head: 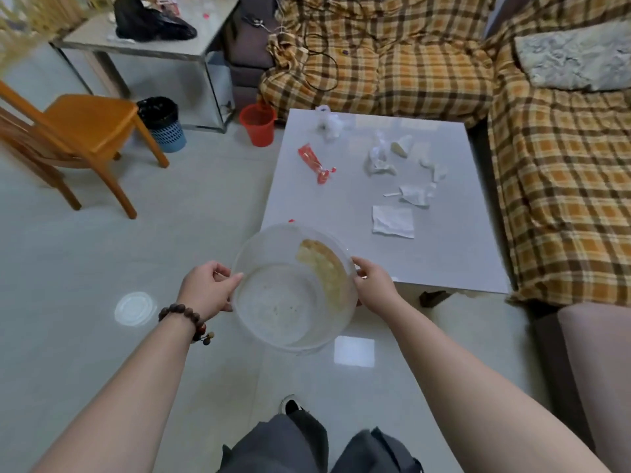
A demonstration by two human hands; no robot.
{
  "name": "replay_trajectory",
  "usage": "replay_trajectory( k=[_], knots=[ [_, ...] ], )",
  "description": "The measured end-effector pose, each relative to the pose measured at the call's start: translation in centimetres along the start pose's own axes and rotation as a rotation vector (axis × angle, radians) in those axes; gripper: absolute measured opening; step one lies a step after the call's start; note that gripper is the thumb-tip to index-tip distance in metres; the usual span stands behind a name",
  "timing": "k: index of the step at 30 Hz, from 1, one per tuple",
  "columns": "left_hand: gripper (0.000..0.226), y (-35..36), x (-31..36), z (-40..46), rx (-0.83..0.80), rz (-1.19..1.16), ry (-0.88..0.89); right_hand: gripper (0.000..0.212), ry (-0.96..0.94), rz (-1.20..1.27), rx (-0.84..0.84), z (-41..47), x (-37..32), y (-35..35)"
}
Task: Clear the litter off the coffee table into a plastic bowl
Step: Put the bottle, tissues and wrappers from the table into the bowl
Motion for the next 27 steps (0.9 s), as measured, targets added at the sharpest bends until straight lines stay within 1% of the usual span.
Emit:
replay_trajectory(
  k=[6,12,15,17,22,24,27],
  knots=[
    [0.018,-3.7,0.9,6.7,0.081,0.036,-0.055,0.042,0.003,-0.007,-0.118,7.7,-4.4,3.5],
    [0.02,-5.4,0.8,12.4,0.189,0.066,-0.128,0.042,0.033,-0.037,-0.207,16.0,-5.0,6.0],
    [0.018,-5.6,1.2,15.2,0.239,0.11,-0.161,0.054,0.037,-0.178,-0.173,21.0,-3.5,5.8],
    [0.018,-6.1,1.8,17.2,0.308,0.146,-0.179,0.064,0.033,-0.231,-0.167,24.3,-2.3,5.9],
    [0.017,-6.6,2.3,21.4,0.453,0.19,-0.214,0.085,0.023,-0.464,-0.262,30.0,0.6,9.0],
    [0.018,-6.5,2.3,22.7,0.484,0.193,-0.228,0.083,0.043,-0.567,-0.322,31.1,1.9,10.7],
    [0.019,-6.5,2.2,24.5,0.498,0.188,-0.246,0.069,0.083,-0.689,-0.354,32.0,3.7,12.3]
  ],
)
Point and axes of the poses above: each hand's wrist, its own z-axis towards the middle knuckle, its own y-axis out of the palm, x = y × z, the point moved 7 cm from there along z, towards the middle knuckle, and after that the axes turned 2 degrees about -y, right-handed, at the moved point
